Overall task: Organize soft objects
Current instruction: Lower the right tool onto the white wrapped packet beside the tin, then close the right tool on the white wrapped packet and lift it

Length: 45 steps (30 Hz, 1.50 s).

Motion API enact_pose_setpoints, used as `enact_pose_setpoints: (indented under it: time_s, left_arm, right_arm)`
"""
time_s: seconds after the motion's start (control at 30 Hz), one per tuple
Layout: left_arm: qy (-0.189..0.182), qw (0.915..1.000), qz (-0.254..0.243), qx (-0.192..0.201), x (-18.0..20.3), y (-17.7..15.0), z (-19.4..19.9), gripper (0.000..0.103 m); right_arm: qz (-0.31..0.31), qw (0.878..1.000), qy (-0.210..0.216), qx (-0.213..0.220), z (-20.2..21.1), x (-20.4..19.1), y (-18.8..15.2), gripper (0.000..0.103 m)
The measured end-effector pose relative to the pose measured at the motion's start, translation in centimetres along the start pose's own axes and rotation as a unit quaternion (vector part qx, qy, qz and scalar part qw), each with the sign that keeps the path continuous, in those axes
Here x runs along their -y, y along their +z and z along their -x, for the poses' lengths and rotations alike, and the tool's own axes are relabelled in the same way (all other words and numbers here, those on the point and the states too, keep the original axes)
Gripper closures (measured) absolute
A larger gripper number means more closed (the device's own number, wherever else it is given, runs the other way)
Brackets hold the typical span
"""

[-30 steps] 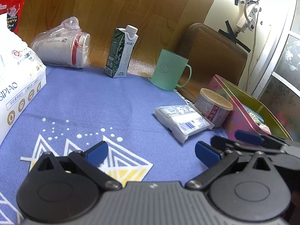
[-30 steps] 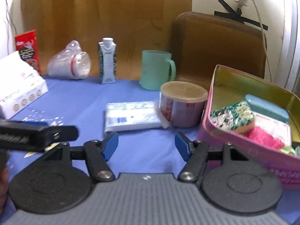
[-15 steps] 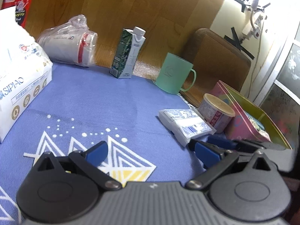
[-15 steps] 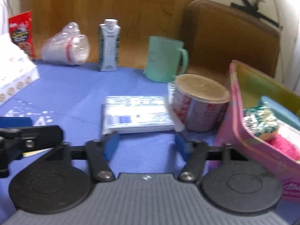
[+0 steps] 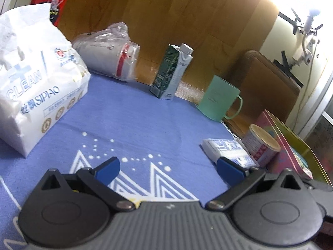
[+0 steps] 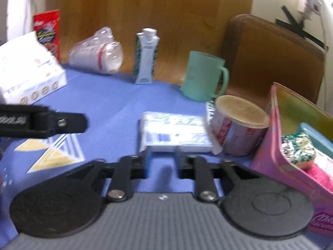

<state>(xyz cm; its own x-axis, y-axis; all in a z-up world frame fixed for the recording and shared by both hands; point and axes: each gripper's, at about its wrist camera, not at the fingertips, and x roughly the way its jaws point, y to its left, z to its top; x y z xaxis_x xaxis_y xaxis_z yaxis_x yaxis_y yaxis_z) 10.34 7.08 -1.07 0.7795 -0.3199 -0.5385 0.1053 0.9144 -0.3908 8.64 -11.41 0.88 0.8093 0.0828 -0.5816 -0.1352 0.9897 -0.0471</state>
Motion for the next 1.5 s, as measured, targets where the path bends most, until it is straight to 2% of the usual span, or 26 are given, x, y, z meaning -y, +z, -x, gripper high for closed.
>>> enact_pose_setpoints:
  time_s: [0.03, 0.1, 0.2, 0.3, 0.37, 0.43, 0.5, 0.6, 0.63, 0.7, 0.77, 0.83, 0.93, 1.07, 1.2, 1.3, 1.4, 1.5]
  left_arm:
    - [0.0, 1.0, 0.0, 0.0, 0.0, 0.0, 0.0, 0.0]
    - [0.001, 1.0, -0.003, 0.0, 0.1, 0.0, 0.0, 0.0]
    - [0.004, 1.0, -0.006, 0.0, 0.2, -0.1, 0.0, 0.0]
    - [0.007, 1.0, -0.007, 0.002, 0.2, -0.1, 0.0, 0.0]
    - [0.009, 0.9999, 0.0, 0.006, 0.0, -0.1, 0.1, 0.0]
    - [0.016, 0.9997, 0.012, 0.014, -0.4, 0.2, 0.2, 0.0]
    - [0.028, 0.9989, 0.027, 0.024, -1.0, 0.3, 0.4, 0.0]
    - [0.034, 0.9984, 0.037, 0.026, -1.3, 0.5, 0.4, 0.0]
    - [0.035, 0.9985, 0.034, 0.026, -1.2, 0.4, 0.4, 0.0]
    - [0.036, 0.9987, 0.027, 0.026, -1.0, 0.4, 0.3, 0.0]
    - [0.036, 0.9986, 0.029, 0.026, -1.2, 0.5, 0.3, 0.0]
    - [0.037, 0.9983, 0.036, 0.028, -1.4, 0.6, 0.3, 0.0]
    - [0.04, 0.9979, 0.04, 0.032, -1.6, 0.6, 0.4, 0.0]
    - [0.039, 0.998, 0.039, 0.032, -1.8, 0.9, 0.3, 0.0]
    - [0.031, 0.9986, 0.035, 0.027, -1.8, 1.1, 0.0, 0.0]
    - [0.012, 0.9999, 0.006, 0.009, -0.9, 1.0, -0.5, 0.0]
    - [-0.008, 0.9992, -0.04, -0.006, 0.5, 0.7, -0.8, 0.0]
    - [-0.021, 0.997, -0.075, -0.006, 1.5, 0.4, -0.8, 0.0]
  right_arm:
    - [-0.003, 1.0, 0.001, -0.013, -0.5, 0.2, -0.1, 0.062]
    - [-0.022, 1.0, 0.006, -0.011, -0.2, 0.4, -0.7, 0.061]
    - [-0.019, 0.999, 0.039, -0.019, 0.7, 0.1, -0.9, 0.061]
    - [-0.006, 0.999, 0.039, -0.002, 1.3, 0.1, -0.4, 0.061]
    - [-0.02, 0.999, 0.041, 0.01, 1.2, 0.5, 0.4, 0.059]
    - [-0.04, 0.998, 0.046, 0.013, 0.5, 1.0, 1.2, 0.049]
    - [-0.053, 0.998, 0.033, 0.018, -0.4, 1.3, 1.9, 0.032]
    - [-0.043, 0.998, 0.025, 0.024, -1.5, 1.4, 2.5, 0.027]
    - [-0.036, 0.999, 0.015, 0.014, -2.0, 1.5, 2.5, 0.024]
    - [-0.034, 0.999, 0.019, -0.018, -3.6, 1.9, 2.2, 0.011]
    - [-0.039, 0.999, 0.025, -0.018, -4.1, 2.3, 1.7, 0.006]
    - [-0.035, 0.999, 0.025, -0.022, -4.1, 2.1, 1.9, 0.007]
    - [-0.026, 0.999, 0.036, -0.013, -3.8, 1.8, 1.7, 0.016]
    - [0.001, 0.998, 0.062, -0.003, -2.5, 0.5, 0.9, 0.018]
    - [0.044, 0.994, 0.104, 0.003, 0.8, -1.2, -1.0, 0.018]
    - [0.054, 0.991, 0.12, 0.001, 4.1, -0.8, -3.1, 0.018]
    - [0.055, 0.994, 0.096, 0.002, 7.2, 0.1, -5.3, 0.018]
    - [-0.005, 0.998, 0.058, 0.0, 9.8, 2.1, -7.4, 0.018]
